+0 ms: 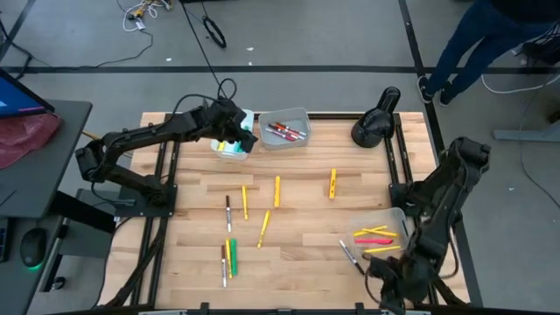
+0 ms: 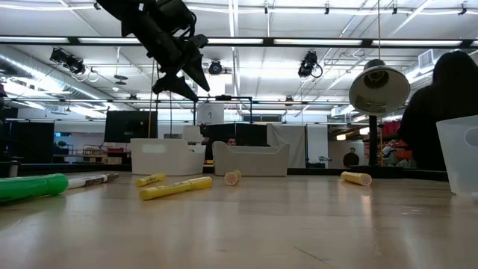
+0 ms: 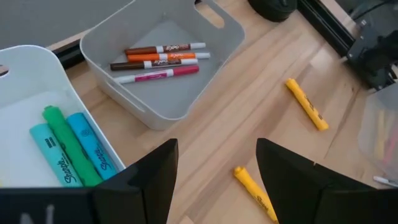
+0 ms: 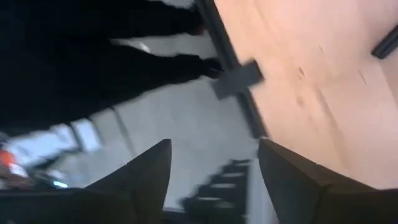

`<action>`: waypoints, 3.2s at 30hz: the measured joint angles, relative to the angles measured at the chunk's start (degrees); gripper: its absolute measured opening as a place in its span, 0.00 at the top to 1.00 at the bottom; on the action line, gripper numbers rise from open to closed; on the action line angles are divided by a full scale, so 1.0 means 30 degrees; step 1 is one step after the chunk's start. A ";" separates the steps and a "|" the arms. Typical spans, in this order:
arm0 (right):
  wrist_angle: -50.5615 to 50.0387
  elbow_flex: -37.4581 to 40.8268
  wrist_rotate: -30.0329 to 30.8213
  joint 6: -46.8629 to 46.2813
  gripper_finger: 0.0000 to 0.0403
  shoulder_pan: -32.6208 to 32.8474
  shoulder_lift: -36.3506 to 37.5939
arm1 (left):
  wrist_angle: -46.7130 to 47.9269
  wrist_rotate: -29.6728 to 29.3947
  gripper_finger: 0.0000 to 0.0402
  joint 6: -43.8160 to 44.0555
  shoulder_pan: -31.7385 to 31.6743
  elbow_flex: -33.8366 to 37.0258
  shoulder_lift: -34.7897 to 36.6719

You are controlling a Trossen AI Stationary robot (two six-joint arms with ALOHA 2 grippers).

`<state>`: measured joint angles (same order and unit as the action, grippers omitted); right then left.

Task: Pick & Place Markers
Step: Put the black marker pen into the gray bin

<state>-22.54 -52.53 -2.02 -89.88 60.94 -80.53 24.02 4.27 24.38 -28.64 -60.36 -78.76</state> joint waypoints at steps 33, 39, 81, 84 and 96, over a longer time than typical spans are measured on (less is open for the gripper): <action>-0.3421 0.1399 0.7523 -0.2461 0.63 0.0769 -0.5800 | 0.0092 -0.0052 0.45 0.0692 0.2510 0.0000 -0.0007; -0.2848 0.1464 0.8019 -0.1822 0.69 0.0560 -0.5838 | 0.0095 -0.0068 0.45 0.0687 0.2561 0.0000 -0.0007; -0.6234 -0.2554 0.5779 0.4648 0.97 -0.3465 -0.0427 | 0.0624 0.1237 0.45 0.0646 0.2555 0.0000 0.0279; -0.7430 -0.3713 0.5741 0.6861 0.97 -0.5473 0.0423 | 0.1016 0.1317 0.45 0.0590 0.2599 -0.0029 0.0874; -1.1221 -0.9834 0.1874 1.8228 0.97 -2.0235 -0.0498 | 0.4240 -0.1032 0.45 -0.1364 0.3093 -0.0022 0.5762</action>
<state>-56.20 -82.04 3.60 -35.20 0.23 -82.02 36.74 1.18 20.29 -19.36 -60.42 -61.48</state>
